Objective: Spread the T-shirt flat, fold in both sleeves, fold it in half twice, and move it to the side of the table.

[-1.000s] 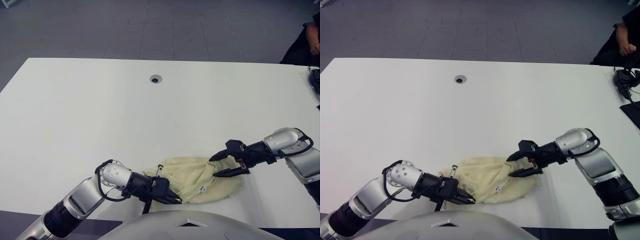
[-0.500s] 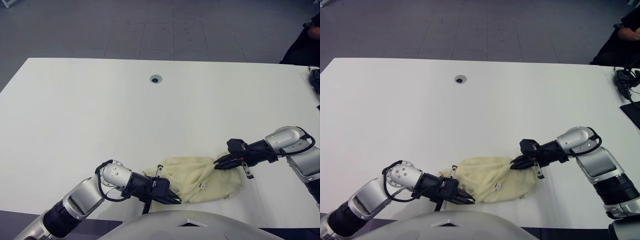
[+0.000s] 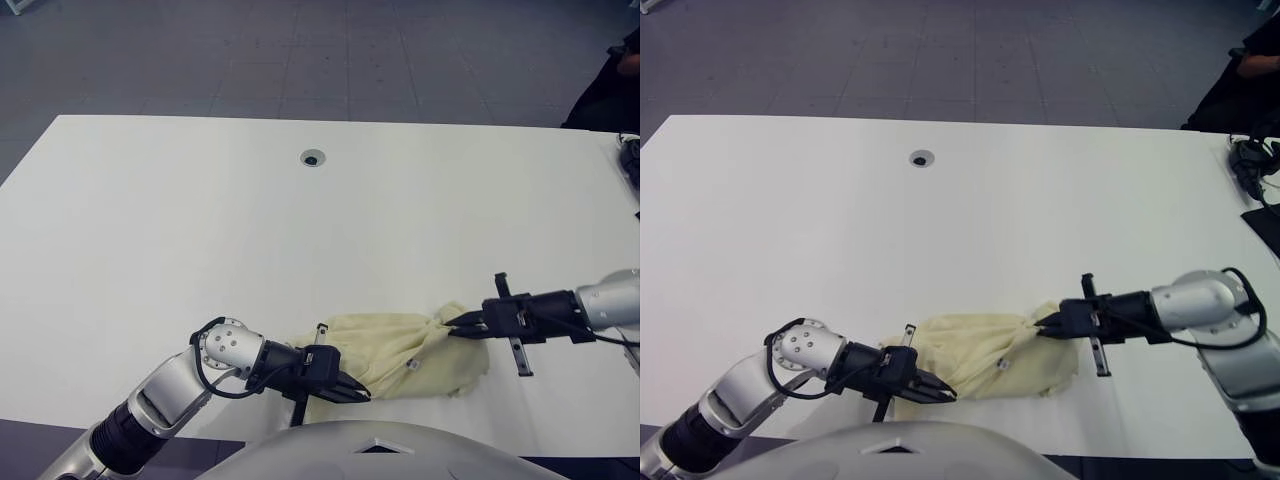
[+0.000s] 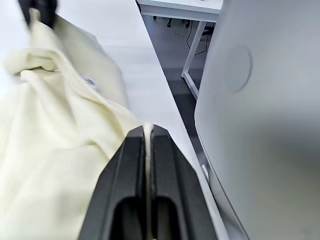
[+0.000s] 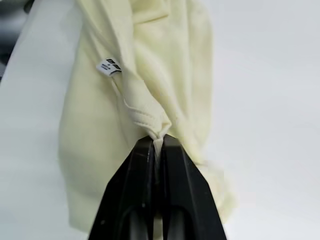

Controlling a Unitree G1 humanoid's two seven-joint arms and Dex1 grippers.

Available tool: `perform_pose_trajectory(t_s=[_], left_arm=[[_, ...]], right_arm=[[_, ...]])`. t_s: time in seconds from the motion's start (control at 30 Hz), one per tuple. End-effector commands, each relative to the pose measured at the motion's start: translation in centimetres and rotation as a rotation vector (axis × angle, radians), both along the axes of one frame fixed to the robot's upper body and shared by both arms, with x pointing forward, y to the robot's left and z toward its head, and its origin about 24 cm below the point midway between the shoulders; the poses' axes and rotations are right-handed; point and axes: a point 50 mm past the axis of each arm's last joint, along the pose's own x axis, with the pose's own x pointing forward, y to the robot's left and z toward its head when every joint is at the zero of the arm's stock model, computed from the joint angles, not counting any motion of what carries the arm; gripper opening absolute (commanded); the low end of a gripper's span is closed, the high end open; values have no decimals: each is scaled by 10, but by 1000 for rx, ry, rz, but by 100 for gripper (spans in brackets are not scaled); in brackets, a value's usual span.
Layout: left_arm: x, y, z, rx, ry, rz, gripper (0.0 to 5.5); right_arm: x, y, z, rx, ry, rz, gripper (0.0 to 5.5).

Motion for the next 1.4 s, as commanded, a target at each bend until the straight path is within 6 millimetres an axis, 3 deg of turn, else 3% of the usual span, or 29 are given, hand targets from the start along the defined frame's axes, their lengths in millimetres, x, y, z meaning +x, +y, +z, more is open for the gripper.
perform_pose_trajectory(t_s=[0.03, 0.1, 0.23, 0.73, 0.93, 1.13, 1.4], left_arm=[[-3, -2, 3, -23, 13, 1, 0], [-3, -2, 2, -20, 10, 7, 0], [-3, -3, 1, -14, 8, 2, 0], [-4, -2, -5, 20, 0, 1, 0], [-3, -3, -5, 22, -6, -4, 0], [-3, -5, -6, 24, -9, -11, 0], [-3, -8, -7, 36, -24, -35, 0]], right_arm=[[-19, 6, -4, -31, 23, 63, 1], [-23, 10, -8, -22, 73, 67, 1], [-25, 14, -15, 6, 156, 39, 83], [1, 3, 20, 190, 226, -108, 333], [3, 0, 20, 195, 282, -130, 430], [29, 4, 19, 266, 419, -269, 537], [55, 17, 9, 178, 643, -295, 539]])
